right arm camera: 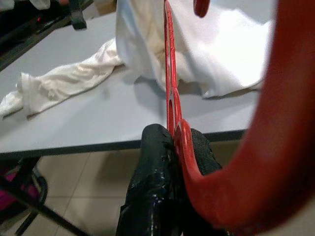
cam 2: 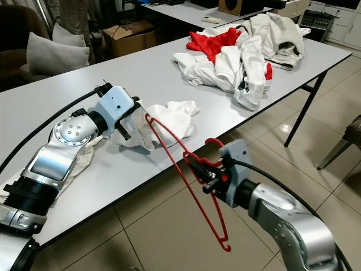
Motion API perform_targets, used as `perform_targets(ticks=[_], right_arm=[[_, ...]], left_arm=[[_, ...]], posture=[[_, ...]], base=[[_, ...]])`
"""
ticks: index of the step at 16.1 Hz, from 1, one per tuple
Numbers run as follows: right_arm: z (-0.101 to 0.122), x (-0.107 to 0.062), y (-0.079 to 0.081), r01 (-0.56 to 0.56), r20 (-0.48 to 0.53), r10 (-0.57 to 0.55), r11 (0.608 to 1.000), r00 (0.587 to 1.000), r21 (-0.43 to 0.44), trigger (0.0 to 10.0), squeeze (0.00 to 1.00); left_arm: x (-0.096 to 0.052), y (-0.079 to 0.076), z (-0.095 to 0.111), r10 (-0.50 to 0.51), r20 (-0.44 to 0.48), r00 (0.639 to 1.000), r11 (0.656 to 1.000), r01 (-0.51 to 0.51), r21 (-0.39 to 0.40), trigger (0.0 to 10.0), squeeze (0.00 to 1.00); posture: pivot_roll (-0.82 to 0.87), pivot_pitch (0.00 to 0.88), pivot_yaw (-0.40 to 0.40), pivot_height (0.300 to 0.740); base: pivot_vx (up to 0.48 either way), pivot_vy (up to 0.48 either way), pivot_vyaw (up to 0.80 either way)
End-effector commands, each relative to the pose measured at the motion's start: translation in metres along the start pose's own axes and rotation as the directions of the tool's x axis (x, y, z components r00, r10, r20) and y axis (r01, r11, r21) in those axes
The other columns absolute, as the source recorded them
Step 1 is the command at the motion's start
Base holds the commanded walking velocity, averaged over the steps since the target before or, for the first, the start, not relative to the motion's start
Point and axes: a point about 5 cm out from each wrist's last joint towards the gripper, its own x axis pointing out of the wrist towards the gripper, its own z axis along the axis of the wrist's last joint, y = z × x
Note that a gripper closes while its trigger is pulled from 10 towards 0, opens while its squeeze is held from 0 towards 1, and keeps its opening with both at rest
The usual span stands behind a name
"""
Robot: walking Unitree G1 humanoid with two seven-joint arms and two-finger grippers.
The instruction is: Hang hanger
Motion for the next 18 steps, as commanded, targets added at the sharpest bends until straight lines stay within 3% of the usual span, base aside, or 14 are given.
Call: perform_targets(ticks=[1, 7, 9, 10, 13, 14, 16, 18], right_arm=[[-0.001, 0.004, -0.001, -0.011, -0.017, 0.011, 1.000, 1.000, -0.005, 10.0, 0.00], [0.002, 0.019, -0.016, 0.019, 0.010, -0.020, 0.999, 1.000, 0.050, 10.0, 0.00], [0.004, 0.022, -0.018, 0.022, 0.052, -0.028, 0.993, 0.998, 0.112, 10.0, 0.00], [0.002, 0.024, -0.020, 0.009, 0.091, -0.028, 0.980, 0.995, 0.200, 10.0, 0.00], [-0.007, 0.027, -0.026, -0.042, 0.172, -0.033, 0.909, 0.985, 0.415, 10.0, 0.00], [-0.008, 0.029, -0.028, -0.044, 0.185, -0.044, 0.891, 0.982, 0.451, 10.0, 0.00], [-0.016, 0.035, -0.036, -0.032, 0.187, -0.099, 0.805, 0.977, 0.592, 10.0, 0.00], [-0.019, 0.039, -0.042, -0.027, 0.198, -0.139, 0.750, 0.970, 0.661, 10.0, 0.00]], left_arm=[[-0.002, -0.004, 0.004, -0.033, 0.013, 0.999, 0.999, 0.033, 0.018, 0.0, 0.00], [-0.008, -0.020, 0.008, -0.147, 0.030, 0.989, 0.989, 0.146, 0.038, 0.0, 0.00], [-0.009, -0.021, 0.007, -0.154, 0.025, 0.988, 0.987, 0.153, 0.046, 0.0, 0.00], [-0.011, -0.021, 0.009, -0.164, 0.034, 0.986, 0.986, 0.162, 0.049, 0.0, 0.00], [-0.019, -0.023, 0.015, -0.220, 0.066, 0.973, 0.974, 0.215, 0.067, 0.0, 0.00], [-0.020, -0.024, 0.016, -0.226, 0.072, 0.971, 0.973, 0.222, 0.063, 0.0, 0.00], [-0.021, -0.020, 0.028, -0.215, 0.118, 0.969, 0.976, 0.212, 0.037, 0.0, 0.00], [-0.022, -0.016, 0.035, -0.204, 0.147, 0.968, 0.979, 0.205, 0.008, 0.0, 0.00]], posture=[[-0.18, 0.000, 0.074, 0.740], [-0.17, 0.000, 0.059, 0.740], [-0.17, 0.000, 0.059, 0.740], [-0.16, 0.000, 0.054, 0.740], [-0.16, 0.000, 0.055, 0.740], [-0.16, 0.000, 0.057, 0.740], [-0.15, 0.000, 0.060, 0.740], [-0.15, 0.000, 0.060, 0.740]], base=[[0.000, 0.000, 0.00], [0.000, 0.000, 0.00], [0.000, 0.000, 0.00], [0.000, 0.000, 0.00], [0.000, 0.000, 0.00], [0.000, 0.000, 0.00], [0.000, 0.000, 0.00], [0.000, 0.000, 0.00]])
